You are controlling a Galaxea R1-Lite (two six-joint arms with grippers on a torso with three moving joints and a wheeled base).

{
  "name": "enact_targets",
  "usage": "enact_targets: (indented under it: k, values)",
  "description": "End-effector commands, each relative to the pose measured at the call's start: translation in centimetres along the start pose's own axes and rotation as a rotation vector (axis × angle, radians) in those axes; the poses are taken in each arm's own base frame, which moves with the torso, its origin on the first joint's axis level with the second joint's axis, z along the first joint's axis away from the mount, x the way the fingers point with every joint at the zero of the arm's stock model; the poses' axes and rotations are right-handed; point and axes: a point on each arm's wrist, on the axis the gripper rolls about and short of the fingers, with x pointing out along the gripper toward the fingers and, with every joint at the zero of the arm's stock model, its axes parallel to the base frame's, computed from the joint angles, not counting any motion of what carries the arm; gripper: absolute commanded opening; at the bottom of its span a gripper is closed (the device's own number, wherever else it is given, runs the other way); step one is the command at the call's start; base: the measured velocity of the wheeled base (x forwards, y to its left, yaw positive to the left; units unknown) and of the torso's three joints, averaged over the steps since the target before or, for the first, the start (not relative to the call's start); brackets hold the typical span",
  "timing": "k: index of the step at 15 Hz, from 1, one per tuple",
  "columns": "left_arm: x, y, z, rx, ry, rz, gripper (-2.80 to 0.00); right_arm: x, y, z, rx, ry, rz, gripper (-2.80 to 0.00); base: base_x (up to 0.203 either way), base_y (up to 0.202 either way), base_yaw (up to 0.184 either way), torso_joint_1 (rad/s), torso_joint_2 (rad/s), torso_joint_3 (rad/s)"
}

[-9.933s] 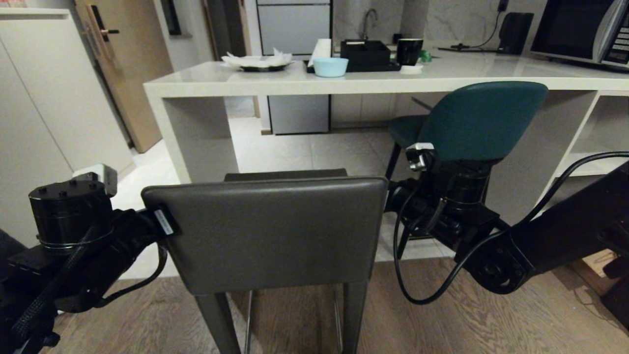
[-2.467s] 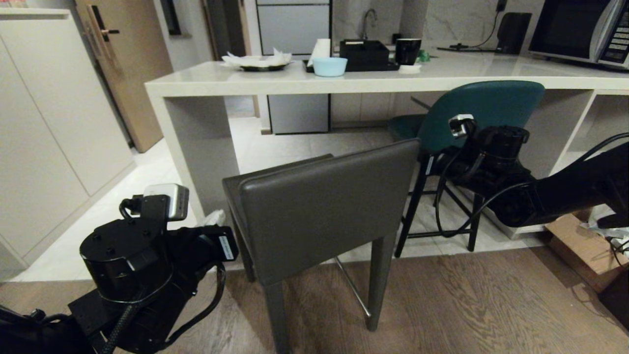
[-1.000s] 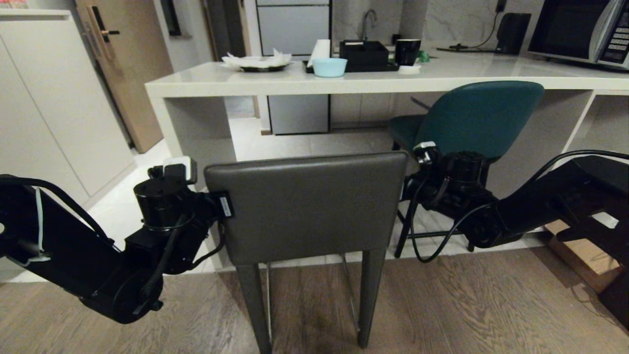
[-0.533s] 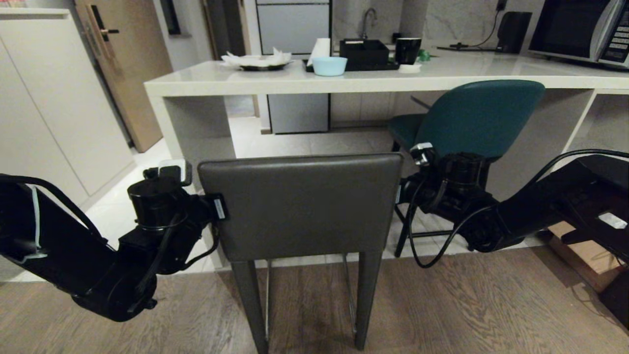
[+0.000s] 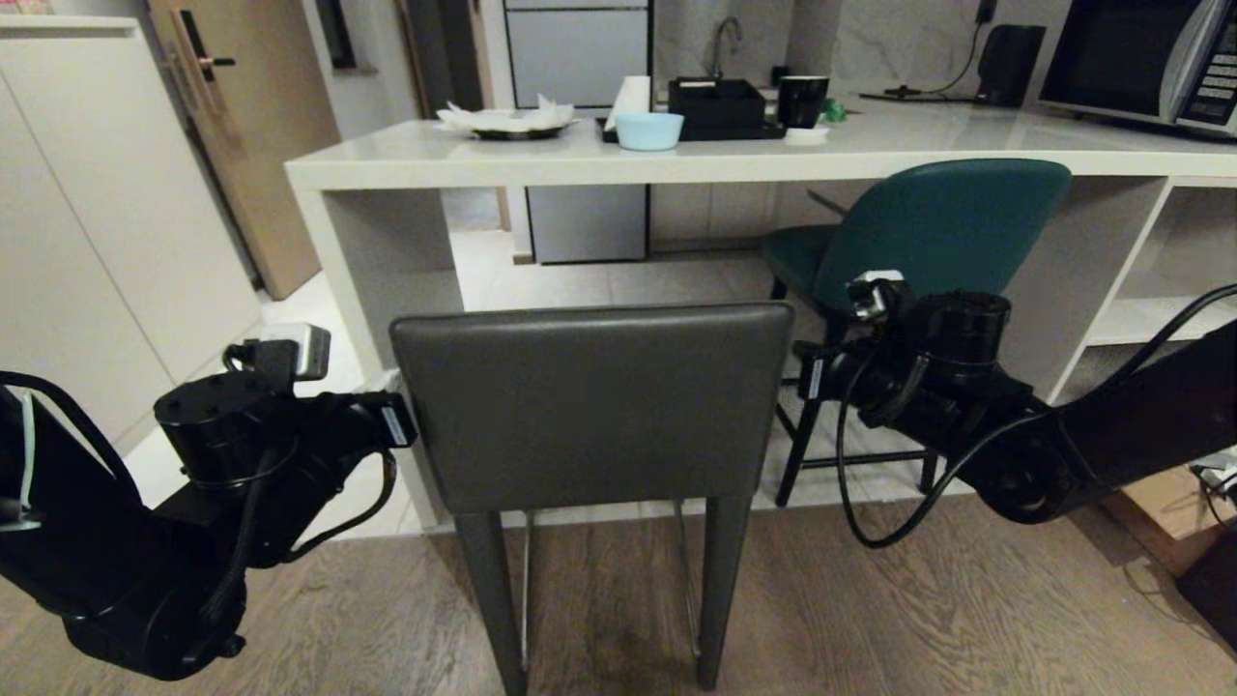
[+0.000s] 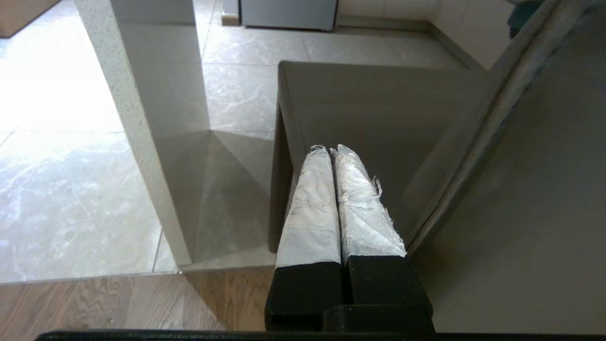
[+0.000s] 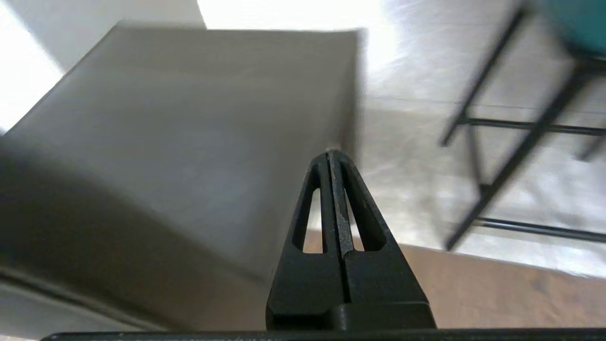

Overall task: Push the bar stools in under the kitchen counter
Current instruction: Push the gray chair back under the dining table

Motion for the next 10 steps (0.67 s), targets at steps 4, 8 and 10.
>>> enact_targets:
  k: [4,8,10]
  values:
    - [-1.9,0.4,0.7,-0.002,-0.004,-0.085,-2.8,-4.6,-0.8,2.7,0.051,-0.049,-0.023,-2.8,0.0,0.0,0.0,0.0,0.0,0.0]
    - [-1.8,0.4,0.4,0.002,0.005,-0.091,-2.8,-7.5,4.8,0.6,0.04,0.048,0.24,-2.8,0.0,0.0,0.0,0.0,0.0,0.0]
    - [-1.5,0.3,0.1,0.004,0.013,-0.092,-2.8,-6.4,6.1,-0.5,0.032,0.08,0.268,-2.8,0.0,0.0,0.0,0.0,0.0,0.0]
